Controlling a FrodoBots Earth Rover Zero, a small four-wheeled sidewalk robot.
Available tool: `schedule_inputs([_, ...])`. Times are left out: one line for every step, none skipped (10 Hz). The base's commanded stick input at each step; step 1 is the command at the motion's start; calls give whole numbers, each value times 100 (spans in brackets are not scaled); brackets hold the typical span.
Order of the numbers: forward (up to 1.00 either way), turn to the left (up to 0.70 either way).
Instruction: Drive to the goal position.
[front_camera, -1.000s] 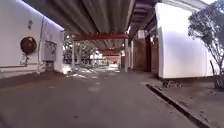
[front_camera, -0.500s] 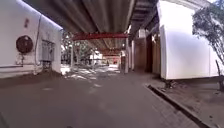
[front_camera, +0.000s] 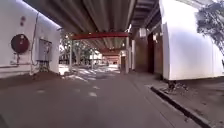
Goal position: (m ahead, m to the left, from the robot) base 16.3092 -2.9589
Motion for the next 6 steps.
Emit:
schedule_inputs([50, 50])
schedule_inputs([50, 49])
schedule_inputs([50, 41])
schedule_inputs([50, 0])
schedule_inputs([50, 0])
schedule_inputs([50, 0])
